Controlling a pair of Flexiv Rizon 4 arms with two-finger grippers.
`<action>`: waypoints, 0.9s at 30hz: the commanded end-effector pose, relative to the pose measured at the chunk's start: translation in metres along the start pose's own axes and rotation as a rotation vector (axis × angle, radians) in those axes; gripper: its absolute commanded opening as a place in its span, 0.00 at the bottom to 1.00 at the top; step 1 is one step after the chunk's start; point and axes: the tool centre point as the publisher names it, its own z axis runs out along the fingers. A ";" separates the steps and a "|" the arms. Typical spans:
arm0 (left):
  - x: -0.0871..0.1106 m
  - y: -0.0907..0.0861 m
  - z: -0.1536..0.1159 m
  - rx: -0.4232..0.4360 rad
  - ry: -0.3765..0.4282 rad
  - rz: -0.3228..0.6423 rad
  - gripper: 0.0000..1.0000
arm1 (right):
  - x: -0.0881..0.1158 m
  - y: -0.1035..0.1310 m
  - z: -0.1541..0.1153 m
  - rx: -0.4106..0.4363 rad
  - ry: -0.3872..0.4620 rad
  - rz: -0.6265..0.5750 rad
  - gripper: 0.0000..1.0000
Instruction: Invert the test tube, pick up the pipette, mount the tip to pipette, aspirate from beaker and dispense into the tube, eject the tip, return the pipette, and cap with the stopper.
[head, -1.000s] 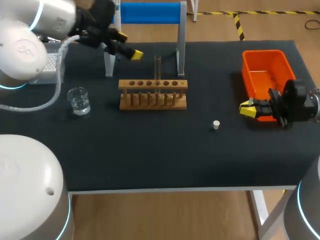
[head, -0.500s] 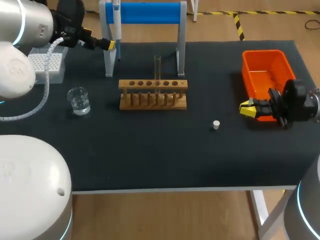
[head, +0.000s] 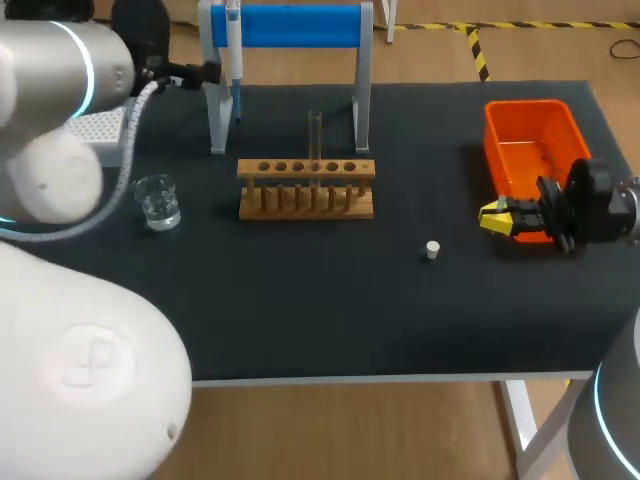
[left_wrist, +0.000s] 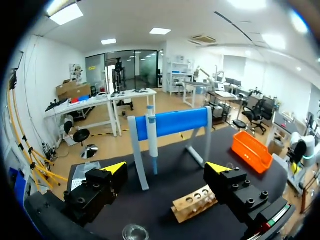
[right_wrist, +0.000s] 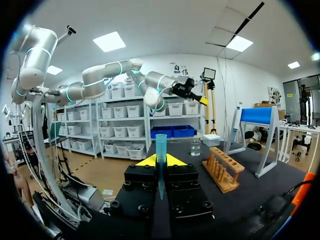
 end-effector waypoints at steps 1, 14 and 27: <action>0.002 0.001 0.017 0.025 -0.313 -0.022 1.00 | 0.001 0.000 -0.001 0.000 0.000 -0.001 0.00; -0.009 -0.008 0.044 0.109 -0.481 -0.090 1.00 | 0.001 0.000 -0.001 0.000 0.000 -0.001 0.00; -0.006 -0.017 0.066 0.174 -0.467 -0.116 1.00 | 0.001 0.000 -0.001 0.000 0.000 -0.001 0.00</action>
